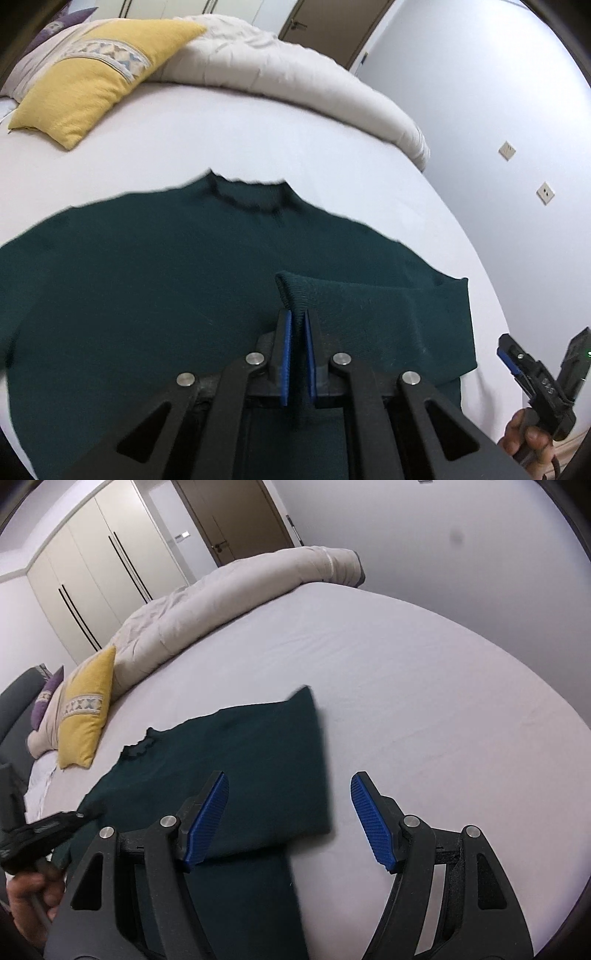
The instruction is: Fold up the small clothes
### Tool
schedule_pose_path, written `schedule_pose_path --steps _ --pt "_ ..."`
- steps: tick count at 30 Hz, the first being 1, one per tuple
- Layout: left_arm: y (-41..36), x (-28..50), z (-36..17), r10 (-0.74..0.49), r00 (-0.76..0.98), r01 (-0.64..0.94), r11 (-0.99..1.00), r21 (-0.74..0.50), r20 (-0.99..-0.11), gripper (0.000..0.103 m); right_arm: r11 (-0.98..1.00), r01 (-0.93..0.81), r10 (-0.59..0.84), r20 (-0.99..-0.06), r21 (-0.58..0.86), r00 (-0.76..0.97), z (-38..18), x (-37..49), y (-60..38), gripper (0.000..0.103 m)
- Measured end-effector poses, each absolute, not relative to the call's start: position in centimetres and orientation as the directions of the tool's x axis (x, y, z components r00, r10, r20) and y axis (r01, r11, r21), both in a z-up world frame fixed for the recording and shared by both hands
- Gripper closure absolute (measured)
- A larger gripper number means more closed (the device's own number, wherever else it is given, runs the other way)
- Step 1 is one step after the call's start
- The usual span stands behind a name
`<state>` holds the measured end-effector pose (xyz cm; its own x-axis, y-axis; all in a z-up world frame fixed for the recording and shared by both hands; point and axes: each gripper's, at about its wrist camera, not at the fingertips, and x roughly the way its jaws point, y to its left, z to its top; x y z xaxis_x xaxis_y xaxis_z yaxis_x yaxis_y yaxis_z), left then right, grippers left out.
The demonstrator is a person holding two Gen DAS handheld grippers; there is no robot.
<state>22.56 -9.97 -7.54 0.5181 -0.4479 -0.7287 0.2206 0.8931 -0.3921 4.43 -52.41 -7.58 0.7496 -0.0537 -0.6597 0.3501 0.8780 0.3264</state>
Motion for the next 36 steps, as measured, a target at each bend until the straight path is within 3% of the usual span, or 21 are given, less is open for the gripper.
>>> schedule_pose_path --steps 13,20,21,22,24,27,28,29,32,33,34,36 --pt "-1.3 25.7 -11.4 -0.340 0.549 0.044 0.924 -0.380 -0.763 0.100 0.901 0.332 -0.019 -0.737 0.280 0.676 -9.4 13.0 -53.8 0.036" --pt "-1.3 25.0 -12.0 -0.353 0.535 0.054 0.921 -0.385 -0.768 0.099 0.873 0.387 -0.009 -0.784 0.296 0.620 -11.3 16.7 -54.4 0.036" --pt "-1.9 25.0 -12.0 -0.355 0.519 0.067 0.924 -0.377 -0.778 0.088 0.866 0.388 0.001 -0.778 0.315 0.629 -11.4 16.6 -54.6 0.036" --pt "-2.3 25.1 -12.1 -0.377 0.500 0.081 0.917 -0.391 -0.780 0.064 0.866 0.386 0.002 -0.775 0.317 0.632 -11.6 16.5 -54.6 0.036" --pt "-2.9 25.0 -11.9 -0.390 0.510 0.092 0.911 -0.402 -0.767 0.048 0.876 0.375 -0.001 -0.776 0.303 0.631 -11.9 16.2 -54.1 0.036" --pt "-4.1 25.0 -12.2 -0.392 0.494 0.111 0.914 -0.391 -0.776 0.051 0.885 0.364 -0.004 -0.775 0.292 0.632 -12.1 16.0 -53.8 0.036" --pt "-4.4 25.1 -12.3 -0.383 0.494 0.116 0.919 -0.378 -0.781 0.065 0.883 0.364 -0.003 -0.773 0.296 0.634 -12.1 15.9 -53.7 0.036" --pt "-4.6 25.1 -12.3 -0.375 0.487 0.112 0.922 -0.370 -0.788 0.069 0.882 0.365 -0.002 -0.771 0.299 0.637 -12.1 15.9 -53.7 0.036" --pt "-3.5 25.0 -12.0 -0.386 0.491 0.068 0.911 -0.407 -0.781 0.069 0.878 0.362 0.005 -0.763 0.312 0.647 -12.0 15.7 -53.4 0.036" --pt "-3.1 24.7 -11.5 -0.395 0.505 0.054 0.902 -0.429 -0.767 0.063 0.879 0.357 0.011 -0.761 0.316 0.648 -12.0 15.6 -53.3 0.036" --pt "-3.1 24.5 -11.1 -0.403 0.517 0.056 0.896 -0.440 -0.755 0.044 0.881 0.351 0.014 -0.760 0.317 0.650 -12.1 15.6 -53.1 0.036" --pt "-3.6 24.5 -10.8 -0.411 0.518 0.079 0.896 -0.436 -0.751 0.034 0.886 0.344 0.015 -0.761 0.311 0.649 -12.2 15.7 -52.8 0.036"
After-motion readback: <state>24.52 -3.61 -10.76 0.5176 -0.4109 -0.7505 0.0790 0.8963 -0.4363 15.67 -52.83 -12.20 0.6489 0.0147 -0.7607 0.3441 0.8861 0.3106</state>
